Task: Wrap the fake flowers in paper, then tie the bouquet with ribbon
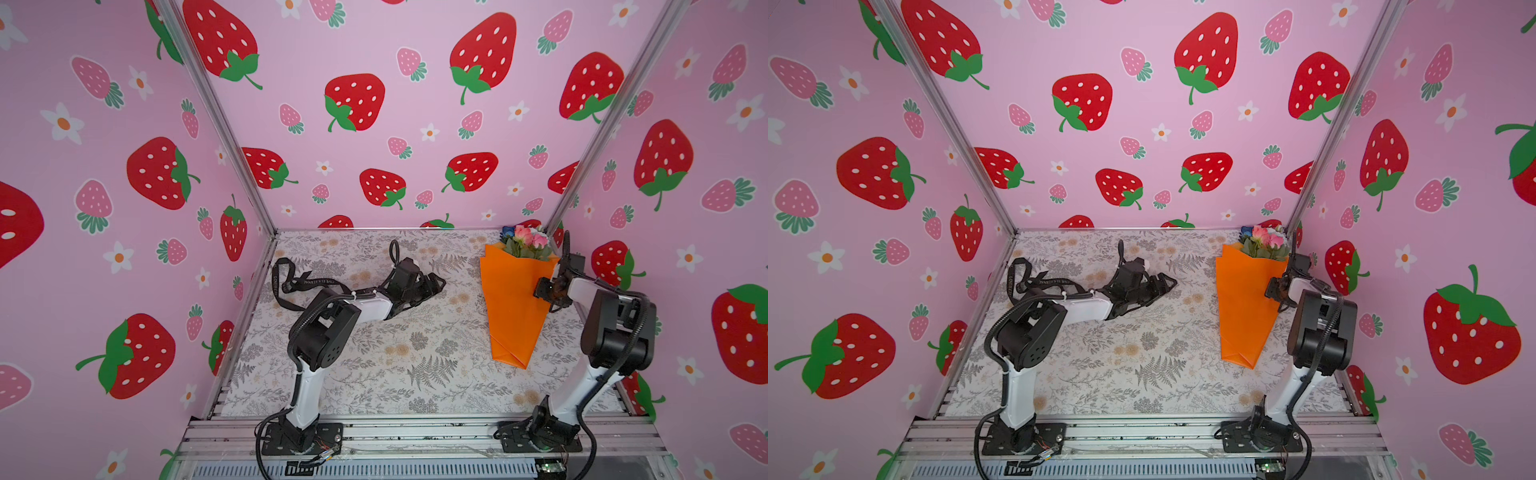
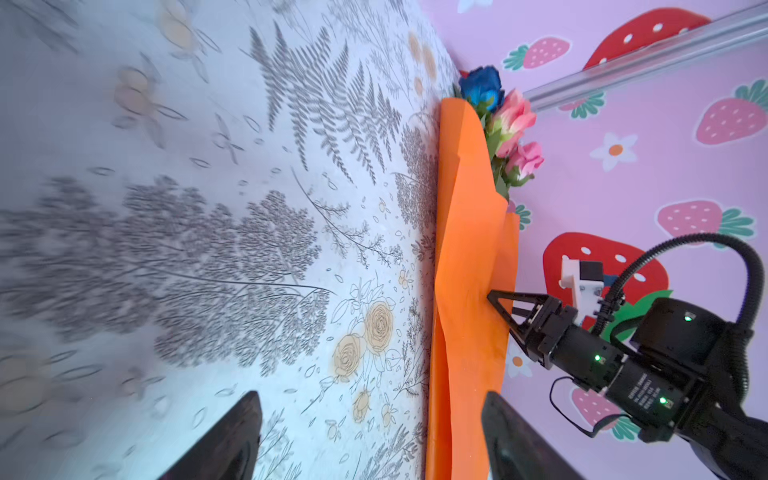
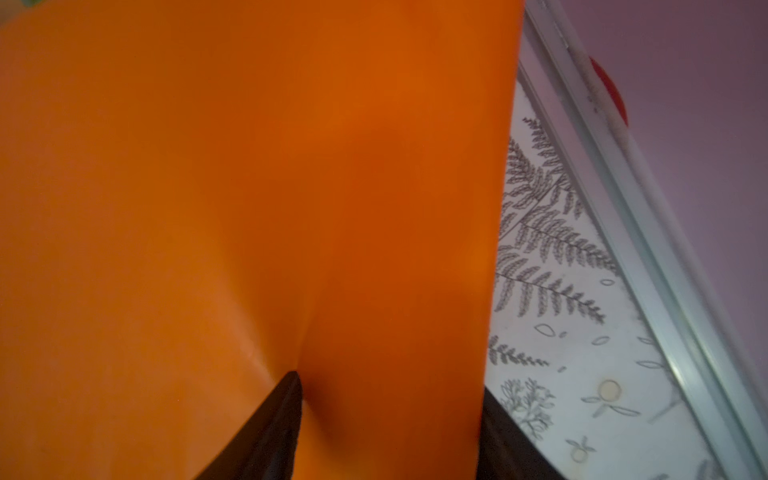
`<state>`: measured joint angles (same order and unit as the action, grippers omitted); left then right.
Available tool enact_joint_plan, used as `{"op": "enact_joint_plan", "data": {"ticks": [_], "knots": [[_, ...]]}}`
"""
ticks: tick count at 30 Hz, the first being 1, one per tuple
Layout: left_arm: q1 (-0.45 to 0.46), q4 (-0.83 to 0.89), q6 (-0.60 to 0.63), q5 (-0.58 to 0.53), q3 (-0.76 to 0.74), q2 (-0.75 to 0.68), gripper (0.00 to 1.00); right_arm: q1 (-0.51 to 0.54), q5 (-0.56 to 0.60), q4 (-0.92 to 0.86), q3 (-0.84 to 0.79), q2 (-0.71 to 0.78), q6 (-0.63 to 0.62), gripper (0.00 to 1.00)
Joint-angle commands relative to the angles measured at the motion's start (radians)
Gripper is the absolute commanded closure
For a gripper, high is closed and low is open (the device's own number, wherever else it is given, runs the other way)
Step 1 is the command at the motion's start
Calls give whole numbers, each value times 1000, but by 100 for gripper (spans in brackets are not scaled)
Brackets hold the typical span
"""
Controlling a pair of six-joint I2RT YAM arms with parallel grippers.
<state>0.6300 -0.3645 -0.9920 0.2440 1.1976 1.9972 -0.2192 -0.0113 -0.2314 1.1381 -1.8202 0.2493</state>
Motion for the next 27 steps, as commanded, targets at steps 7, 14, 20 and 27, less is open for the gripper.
{"op": "enact_joint_plan", "data": {"ticks": [7, 14, 20, 27], "knots": [[-30, 339, 231, -262, -162, -297, 5, 59, -17, -59, -129, 338, 36, 20], [-177, 551, 302, -357, -268, -484, 8, 315, 106, -71, -223, 537, 74, 0], [-334, 642, 400, -379, -291, -524, 15, 464, 89, -17, -304, 614, 137, 0], [-430, 723, 552, -326, -184, -388, 24, 501, 78, -4, -311, 627, 148, 0]]}}
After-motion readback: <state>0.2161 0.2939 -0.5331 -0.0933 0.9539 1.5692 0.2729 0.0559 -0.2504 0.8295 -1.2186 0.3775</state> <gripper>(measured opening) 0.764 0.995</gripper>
